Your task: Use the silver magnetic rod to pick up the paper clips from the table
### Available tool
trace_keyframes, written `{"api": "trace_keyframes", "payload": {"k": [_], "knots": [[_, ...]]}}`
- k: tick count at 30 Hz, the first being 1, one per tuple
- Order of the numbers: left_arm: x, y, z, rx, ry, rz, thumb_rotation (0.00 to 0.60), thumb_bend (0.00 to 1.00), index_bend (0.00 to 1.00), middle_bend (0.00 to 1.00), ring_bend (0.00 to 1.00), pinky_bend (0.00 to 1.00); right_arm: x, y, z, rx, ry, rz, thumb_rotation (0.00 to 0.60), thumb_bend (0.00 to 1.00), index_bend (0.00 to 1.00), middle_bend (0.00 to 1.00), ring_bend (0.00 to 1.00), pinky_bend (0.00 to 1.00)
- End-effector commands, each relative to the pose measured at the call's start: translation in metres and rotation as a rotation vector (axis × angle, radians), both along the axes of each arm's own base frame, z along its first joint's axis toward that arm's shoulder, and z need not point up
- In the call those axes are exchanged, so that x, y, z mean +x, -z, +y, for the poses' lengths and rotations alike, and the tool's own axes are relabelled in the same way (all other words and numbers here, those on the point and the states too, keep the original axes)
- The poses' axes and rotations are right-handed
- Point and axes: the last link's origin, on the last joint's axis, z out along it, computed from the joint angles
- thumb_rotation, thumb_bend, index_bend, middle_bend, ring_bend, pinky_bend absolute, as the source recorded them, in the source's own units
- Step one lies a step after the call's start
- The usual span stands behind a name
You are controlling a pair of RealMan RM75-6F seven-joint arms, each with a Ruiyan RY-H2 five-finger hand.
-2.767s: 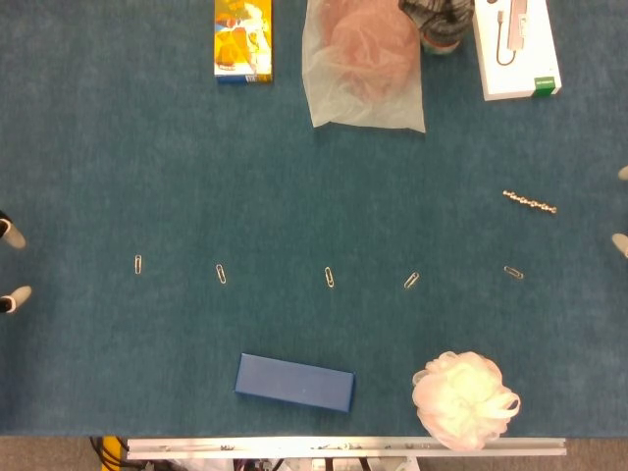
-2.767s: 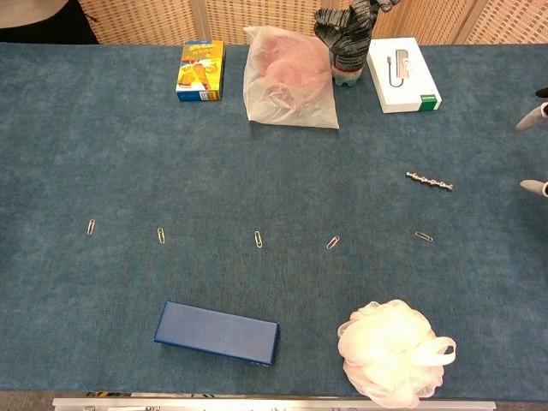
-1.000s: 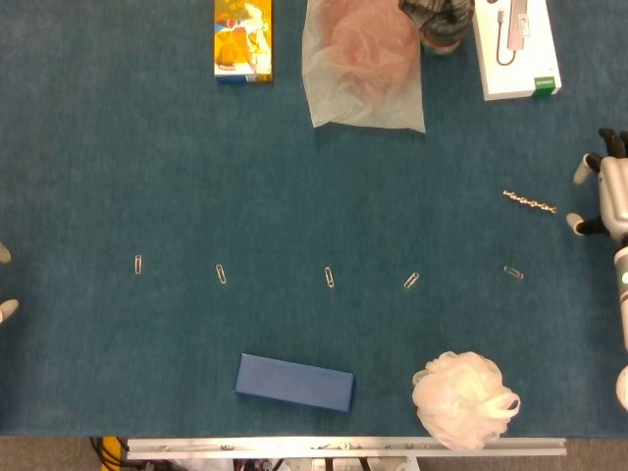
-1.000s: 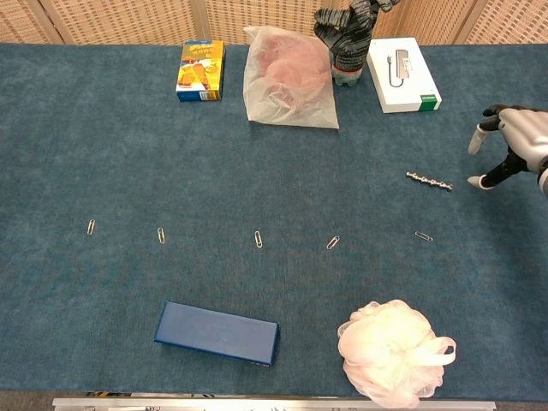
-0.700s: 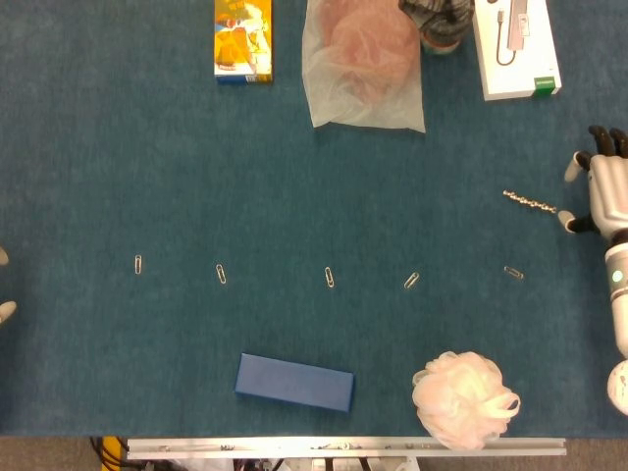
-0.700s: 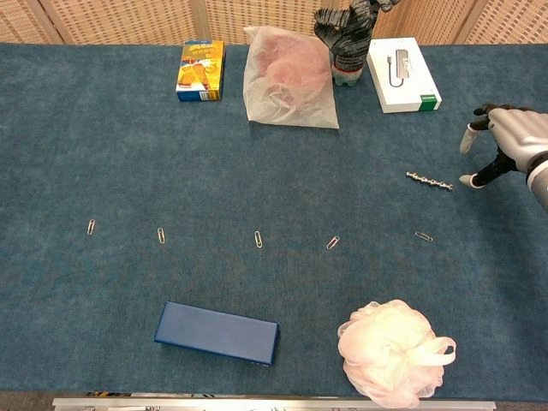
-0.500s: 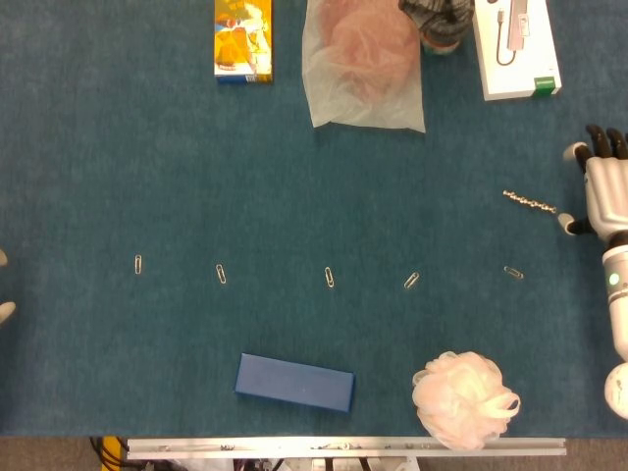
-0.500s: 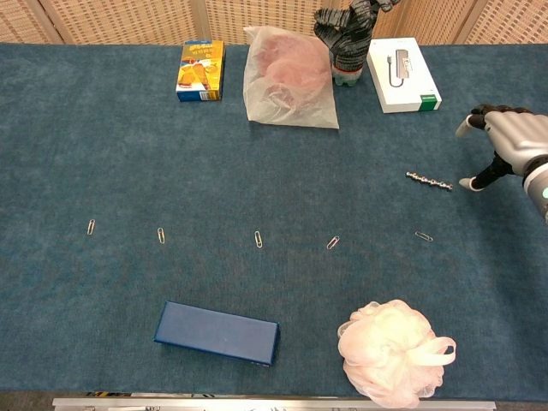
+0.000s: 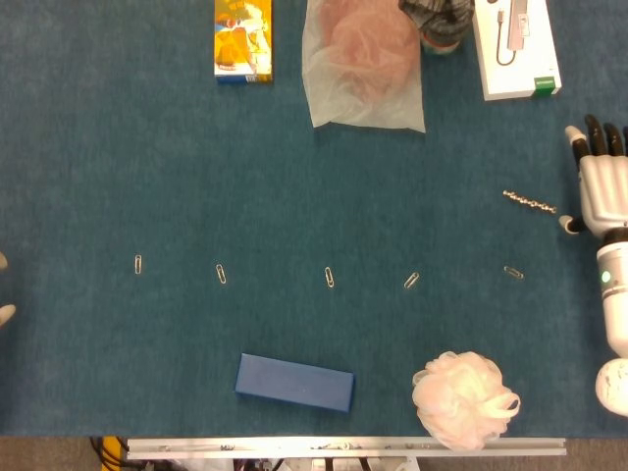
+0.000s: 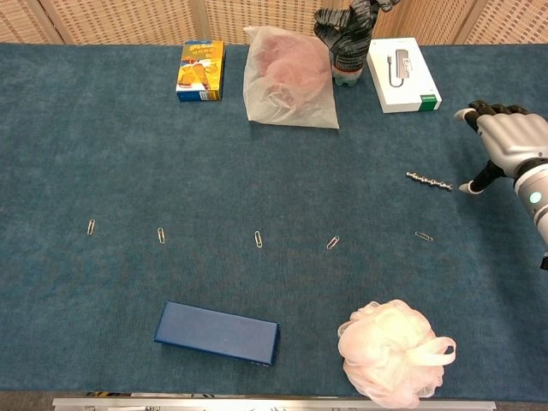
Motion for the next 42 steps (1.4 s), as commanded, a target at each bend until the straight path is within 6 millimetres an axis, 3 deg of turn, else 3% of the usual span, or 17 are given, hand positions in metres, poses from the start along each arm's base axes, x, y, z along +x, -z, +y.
{"api": "trace_keyframes", "payload": {"k": [1,21,42], "knots": [[-0.001,0.0,0.0,0.001,-0.003,0.001,0.6,0.03,0.44,0.33,0.21,0.04,-0.001,0.004,-0.003,0.006,0.002,0.008,0.6,0.05,0.09,0.01,0.0,0.01],[-0.006,0.0,-0.002,-0.003,-0.023,-0.006,0.6,0.03,0.46,0.34,0.21,0.04,0.006,0.026,-0.015,0.027,-0.041,0.043,0.6,0.05,0.09,0.01,0.0,0.0],[-0.008,0.0,-0.003,-0.004,-0.038,-0.02,0.6,0.03,0.46,0.34,0.21,0.04,0.004,0.033,-0.017,0.045,-0.041,0.068,0.6,0.05,0.09,0.01,0.0,0.0]]}}
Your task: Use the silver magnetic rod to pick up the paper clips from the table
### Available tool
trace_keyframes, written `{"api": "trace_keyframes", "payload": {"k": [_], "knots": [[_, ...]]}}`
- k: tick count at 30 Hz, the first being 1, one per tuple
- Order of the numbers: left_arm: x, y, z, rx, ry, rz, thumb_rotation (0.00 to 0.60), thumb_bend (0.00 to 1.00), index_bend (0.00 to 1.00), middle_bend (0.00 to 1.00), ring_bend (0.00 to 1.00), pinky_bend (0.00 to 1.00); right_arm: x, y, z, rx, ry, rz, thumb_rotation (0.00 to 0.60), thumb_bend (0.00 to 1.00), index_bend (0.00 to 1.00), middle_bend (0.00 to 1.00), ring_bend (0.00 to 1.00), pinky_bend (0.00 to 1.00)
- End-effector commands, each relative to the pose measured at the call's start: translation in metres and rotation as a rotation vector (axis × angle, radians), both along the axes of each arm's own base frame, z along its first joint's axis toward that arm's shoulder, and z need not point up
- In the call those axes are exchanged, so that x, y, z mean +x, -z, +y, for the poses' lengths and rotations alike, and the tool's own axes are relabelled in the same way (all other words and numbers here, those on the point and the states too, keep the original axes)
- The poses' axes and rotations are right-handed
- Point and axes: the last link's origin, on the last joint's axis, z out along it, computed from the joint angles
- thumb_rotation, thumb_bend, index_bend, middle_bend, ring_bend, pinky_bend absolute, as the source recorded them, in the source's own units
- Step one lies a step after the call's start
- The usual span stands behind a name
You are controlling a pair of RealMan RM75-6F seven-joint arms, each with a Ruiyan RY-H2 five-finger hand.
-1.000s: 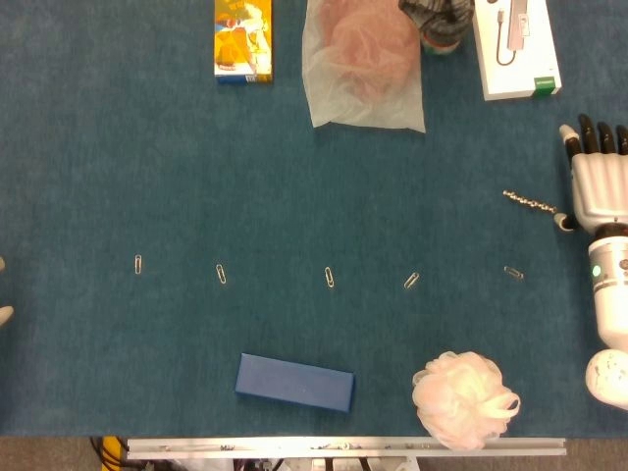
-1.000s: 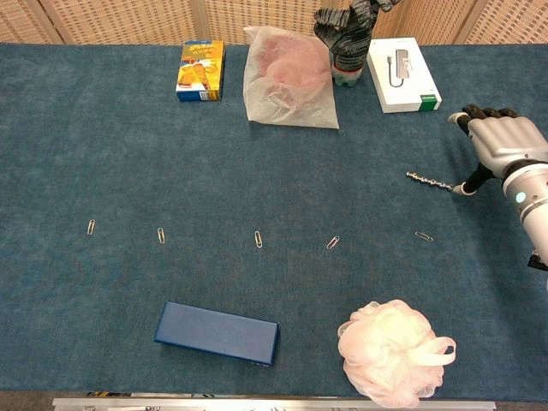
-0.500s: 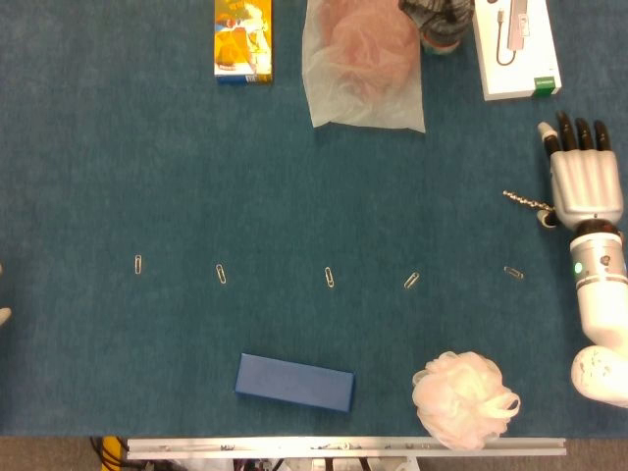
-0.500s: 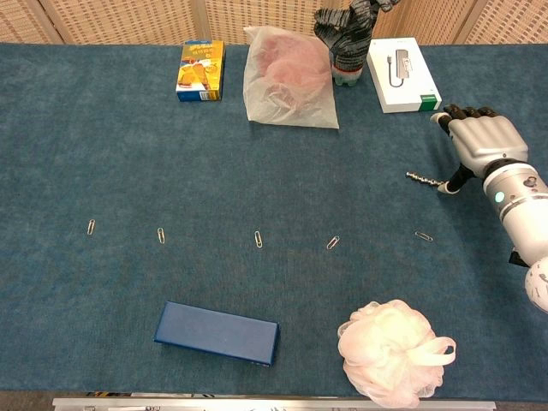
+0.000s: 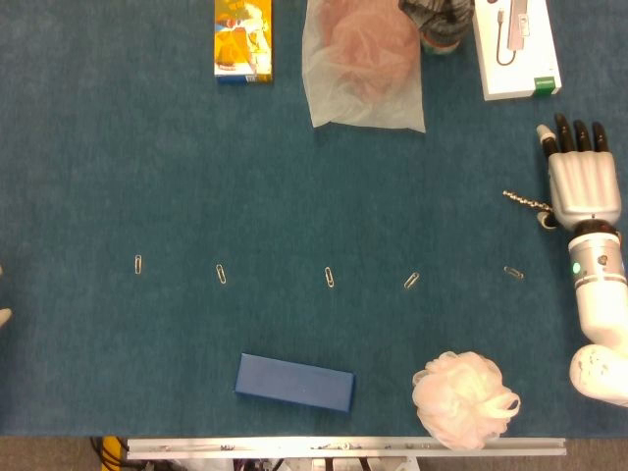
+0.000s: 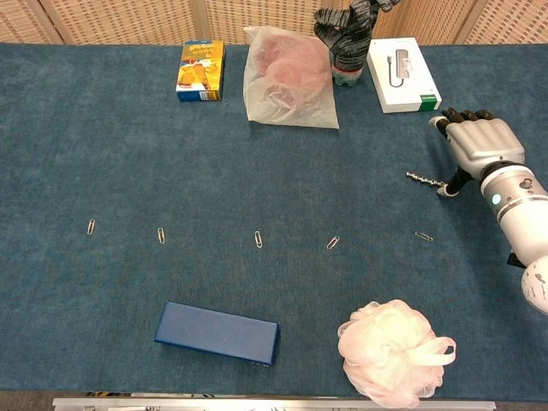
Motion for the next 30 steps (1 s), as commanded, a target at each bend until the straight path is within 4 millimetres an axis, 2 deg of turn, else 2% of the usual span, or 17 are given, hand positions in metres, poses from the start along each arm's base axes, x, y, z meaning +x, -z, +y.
{"api": "trace_keyframes", "payload": {"k": [1,21,30], "knots": [[0.0,0.0,0.0,0.0,-0.001,-0.001,0.6,0.03,0.46,0.34,0.21,0.04,-0.001,0.0,-0.001,-0.003,0.002,0.003,0.6,0.05,0.09,0.01,0.0,0.0],[-0.002,0.0,-0.001,-0.002,-0.01,-0.003,0.6,0.03,0.46,0.34,0.21,0.04,-0.017,-0.012,-0.02,-0.099,0.052,0.016,0.6,0.06,0.09,0.01,0.0,0.0],[-0.001,0.002,0.001,-0.004,-0.005,-0.005,0.6,0.03,0.46,0.34,0.21,0.04,-0.006,-0.019,-0.013,-0.096,0.01,-0.061,0.6,0.06,0.09,0.01,0.0,0.0]]}}
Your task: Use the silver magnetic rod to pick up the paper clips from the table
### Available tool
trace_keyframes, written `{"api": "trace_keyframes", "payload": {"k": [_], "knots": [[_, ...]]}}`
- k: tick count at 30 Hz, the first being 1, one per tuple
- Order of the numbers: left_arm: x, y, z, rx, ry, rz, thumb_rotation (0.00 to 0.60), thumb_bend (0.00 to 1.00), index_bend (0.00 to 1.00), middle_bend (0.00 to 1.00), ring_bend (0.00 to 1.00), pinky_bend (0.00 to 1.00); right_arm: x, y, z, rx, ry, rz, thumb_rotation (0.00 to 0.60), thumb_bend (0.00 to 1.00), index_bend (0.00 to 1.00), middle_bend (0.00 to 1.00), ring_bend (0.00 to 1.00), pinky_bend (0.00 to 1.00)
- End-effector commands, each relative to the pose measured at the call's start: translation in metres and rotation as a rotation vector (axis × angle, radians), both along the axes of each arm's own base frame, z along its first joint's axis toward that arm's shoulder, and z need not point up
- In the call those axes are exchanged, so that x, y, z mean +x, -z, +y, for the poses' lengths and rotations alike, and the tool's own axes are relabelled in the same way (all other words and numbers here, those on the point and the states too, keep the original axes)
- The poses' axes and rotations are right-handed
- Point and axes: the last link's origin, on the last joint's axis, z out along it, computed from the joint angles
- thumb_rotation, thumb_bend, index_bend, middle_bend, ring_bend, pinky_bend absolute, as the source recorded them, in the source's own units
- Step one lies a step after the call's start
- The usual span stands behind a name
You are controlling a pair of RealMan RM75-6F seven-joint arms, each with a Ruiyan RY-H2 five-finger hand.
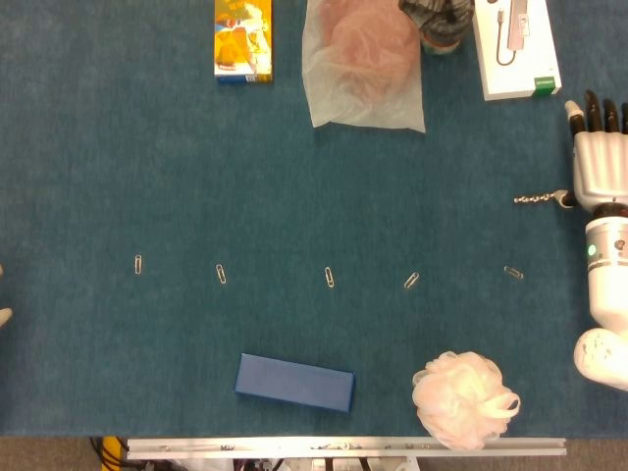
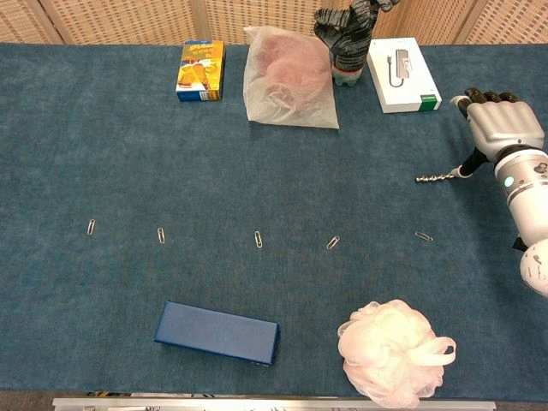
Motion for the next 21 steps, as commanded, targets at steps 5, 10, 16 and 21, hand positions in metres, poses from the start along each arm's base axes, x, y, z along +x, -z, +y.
{"api": "trace_keyframes", "payload": {"k": [5,10,16,21], "knots": [[0.0,0.0,0.0,-0.001,0.001,0.001,0.6,0.03,0.46,0.34,0.21,0.04,0.017,-0.005,0.014,0.07,-0.022,-0.114,0.6,0.06,0.17,0.01,0.0,0.0],[0.0,-0.001,0.0,0.002,0.001,-0.004,0.6,0.03,0.46,0.34,0.21,0.04,0.033,-0.006,0.02,0.107,-0.058,-0.141,0.6,0.07,0.34,0.01,0.0,0.0],[-0.001,-0.002,-0.004,0.01,-0.006,-0.008,0.6,0.03,0.46,0.34,0.21,0.04,0.04,0.0,0.022,0.166,-0.066,-0.144,0.6,0.15,0.44,0.01,0.0,0.0],[-0.003,-0.004,-0.007,0.017,-0.015,-0.013,0.6,0.03,0.46,0.34,0.21,0.04,0.039,0.003,0.023,0.198,-0.067,-0.111,0.6,0.17,0.46,0.01,0.0,0.0]]}}
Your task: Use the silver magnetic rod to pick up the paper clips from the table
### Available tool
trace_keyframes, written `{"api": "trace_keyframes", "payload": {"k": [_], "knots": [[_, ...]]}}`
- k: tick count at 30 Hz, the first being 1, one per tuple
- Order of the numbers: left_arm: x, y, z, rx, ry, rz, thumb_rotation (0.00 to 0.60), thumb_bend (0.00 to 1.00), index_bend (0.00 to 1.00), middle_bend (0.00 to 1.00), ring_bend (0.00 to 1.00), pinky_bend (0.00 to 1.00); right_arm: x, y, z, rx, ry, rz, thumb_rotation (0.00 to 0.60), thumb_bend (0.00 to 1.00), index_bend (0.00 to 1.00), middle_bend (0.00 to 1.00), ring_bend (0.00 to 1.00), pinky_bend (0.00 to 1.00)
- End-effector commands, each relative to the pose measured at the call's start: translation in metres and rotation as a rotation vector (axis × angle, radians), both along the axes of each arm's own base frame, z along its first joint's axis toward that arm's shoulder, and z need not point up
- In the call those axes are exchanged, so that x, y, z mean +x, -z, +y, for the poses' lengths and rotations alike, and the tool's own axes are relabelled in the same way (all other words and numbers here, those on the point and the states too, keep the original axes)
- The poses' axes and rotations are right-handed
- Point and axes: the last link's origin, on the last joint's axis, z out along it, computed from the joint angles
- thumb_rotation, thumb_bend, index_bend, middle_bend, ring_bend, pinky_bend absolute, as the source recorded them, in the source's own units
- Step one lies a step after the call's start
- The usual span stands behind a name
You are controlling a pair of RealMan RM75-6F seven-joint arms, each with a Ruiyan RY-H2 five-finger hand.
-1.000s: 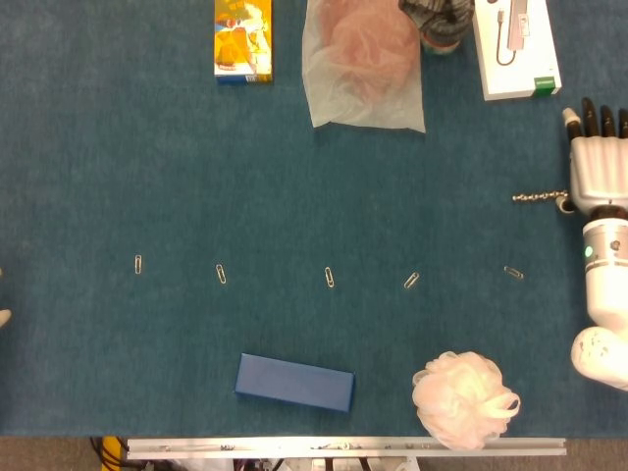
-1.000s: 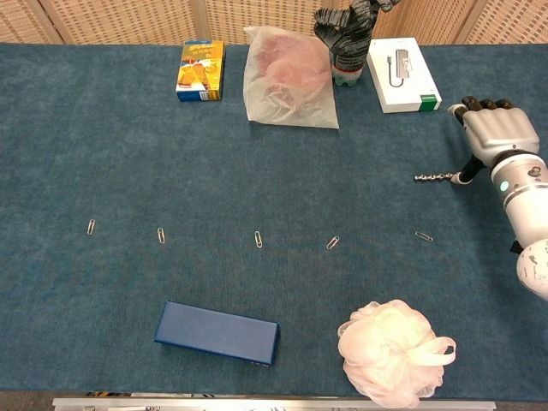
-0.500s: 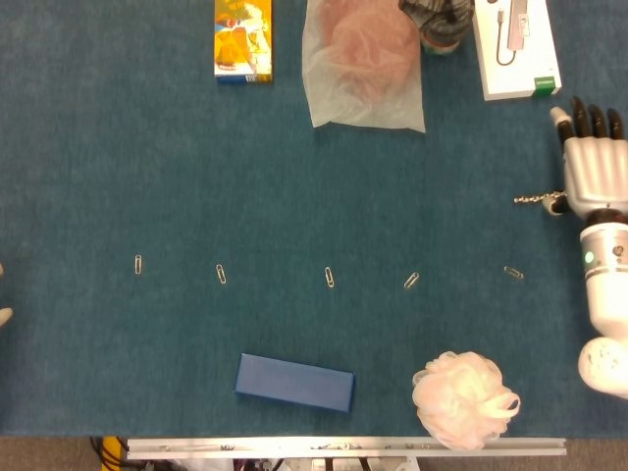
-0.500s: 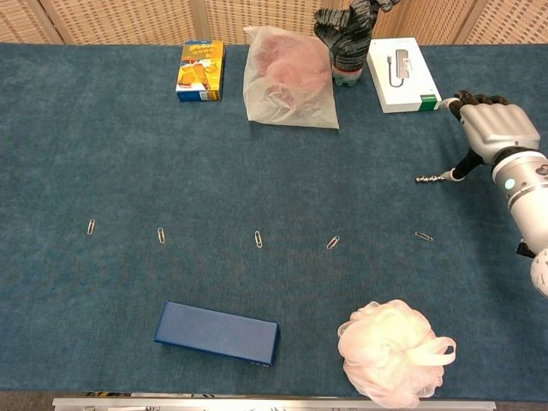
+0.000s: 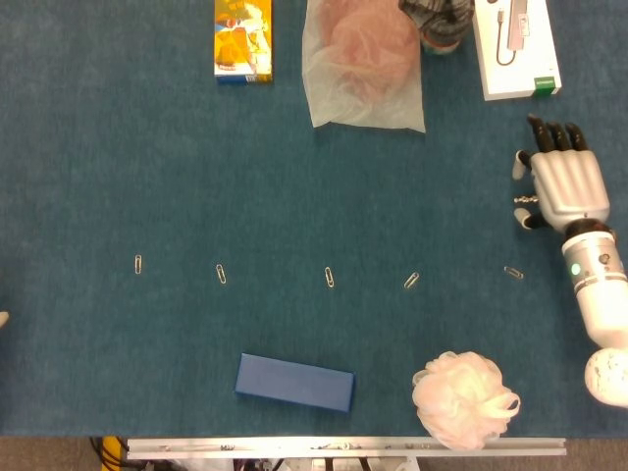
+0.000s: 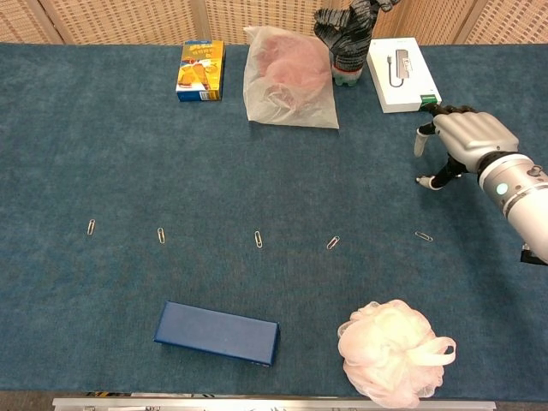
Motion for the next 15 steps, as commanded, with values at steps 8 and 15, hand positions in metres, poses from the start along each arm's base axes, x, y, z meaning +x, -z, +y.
{"api": "trace_keyframes", "payload": {"k": [8,15], "knots": [[-0.001,-0.001,-0.002,0.007,-0.002,-0.004,0.6,0.03,0.46,0.34,0.21,0.04,-0.005,0.0,0.002,0.031,-0.027,0.065,0.6,0.22,0.48,0.01,0.0,0.0],[0.0,-0.001,-0.002,0.006,-0.002,-0.001,0.6,0.03,0.46,0.34,0.21,0.04,-0.012,-0.002,-0.006,0.049,-0.046,0.119,0.6,0.25,0.48,0.01,0.0,0.0]]}}
